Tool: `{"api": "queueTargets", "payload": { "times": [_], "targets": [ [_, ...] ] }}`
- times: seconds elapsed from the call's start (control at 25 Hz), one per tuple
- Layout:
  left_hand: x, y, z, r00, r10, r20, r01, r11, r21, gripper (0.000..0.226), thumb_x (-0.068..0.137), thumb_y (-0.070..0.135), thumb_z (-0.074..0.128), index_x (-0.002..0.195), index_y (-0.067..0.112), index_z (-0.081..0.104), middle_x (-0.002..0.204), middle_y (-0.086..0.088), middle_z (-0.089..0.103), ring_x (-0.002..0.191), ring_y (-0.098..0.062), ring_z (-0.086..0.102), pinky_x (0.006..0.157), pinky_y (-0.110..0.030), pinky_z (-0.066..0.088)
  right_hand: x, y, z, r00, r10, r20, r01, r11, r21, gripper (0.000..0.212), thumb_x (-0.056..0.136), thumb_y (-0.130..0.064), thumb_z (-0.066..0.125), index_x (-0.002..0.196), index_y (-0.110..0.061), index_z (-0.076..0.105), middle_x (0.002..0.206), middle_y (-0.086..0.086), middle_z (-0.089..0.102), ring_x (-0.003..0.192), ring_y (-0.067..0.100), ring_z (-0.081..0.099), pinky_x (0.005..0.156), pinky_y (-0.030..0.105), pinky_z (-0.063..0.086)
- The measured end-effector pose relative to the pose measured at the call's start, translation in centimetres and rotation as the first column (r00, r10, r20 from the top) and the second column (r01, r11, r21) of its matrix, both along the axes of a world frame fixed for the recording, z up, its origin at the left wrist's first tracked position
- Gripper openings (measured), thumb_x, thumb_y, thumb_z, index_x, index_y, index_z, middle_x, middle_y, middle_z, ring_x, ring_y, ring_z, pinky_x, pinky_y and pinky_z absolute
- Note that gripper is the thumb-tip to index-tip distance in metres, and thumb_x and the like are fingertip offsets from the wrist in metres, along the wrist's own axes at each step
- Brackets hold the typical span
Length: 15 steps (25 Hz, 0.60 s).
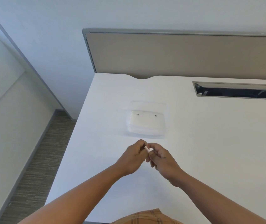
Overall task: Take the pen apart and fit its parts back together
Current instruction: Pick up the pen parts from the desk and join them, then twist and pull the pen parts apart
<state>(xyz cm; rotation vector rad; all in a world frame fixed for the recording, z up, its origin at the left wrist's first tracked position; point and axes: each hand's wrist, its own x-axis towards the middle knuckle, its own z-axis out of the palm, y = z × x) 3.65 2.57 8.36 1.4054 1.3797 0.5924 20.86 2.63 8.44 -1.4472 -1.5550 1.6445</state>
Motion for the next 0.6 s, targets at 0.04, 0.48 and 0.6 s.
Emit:
{"api": "queueTargets", "payload": {
  "times": [0.04, 0.48, 0.6],
  "targets": [
    [0.2, -0.2, 0.0, 0.994, 0.051, 0.096, -0.047, 0.998, -0.043, 0.014, 0.098, 0.029, 0.047, 0.095, 0.021, 0.058, 0.07, 0.011, 0.063, 0.068, -0.011, 0.056, 0.063, -0.022, 0.046, 0.0, 0.0, -0.1, 0.998, -0.035, -0.053, 0.033, 0.999, -0.031, 0.032, 0.106, -0.016, 0.044, 0.122, -0.039, 0.059, 0.079, -0.01, 0.07, 0.069, 0.008, 0.058, 0.066, 0.022, 0.045],
    [1.6, 0.6, 0.7, 0.986, 0.119, 0.118, -0.132, 0.985, 0.107, 0.018, 0.103, 0.024, 0.052, 0.098, 0.029, 0.068, 0.091, 0.005, 0.075, 0.085, -0.003, 0.066, 0.077, -0.015, 0.047, 0.1, 0.0, -0.2, 0.953, -0.303, 0.022, 0.3, 0.95, 0.091, 0.026, 0.088, -0.062, 0.05, 0.088, -0.037, 0.058, 0.088, -0.016, 0.074, 0.078, 0.007, 0.069, 0.071, 0.03, 0.05],
    [1.5, 0.5, 0.3, 0.985, -0.056, -0.164, 0.105, 0.946, 0.307, 0.024, 0.105, 0.023, 0.045, 0.105, 0.03, 0.067, 0.085, 0.006, 0.063, 0.085, -0.01, 0.059, 0.078, -0.031, 0.052, 0.9, 0.7, 0.2, 0.955, -0.293, 0.05, 0.285, 0.951, 0.121, 0.046, 0.09, -0.063, 0.045, 0.072, -0.024, 0.059, 0.064, -0.012, 0.06, 0.059, 0.011, 0.051, 0.061, 0.029, 0.042]
  ]
}}
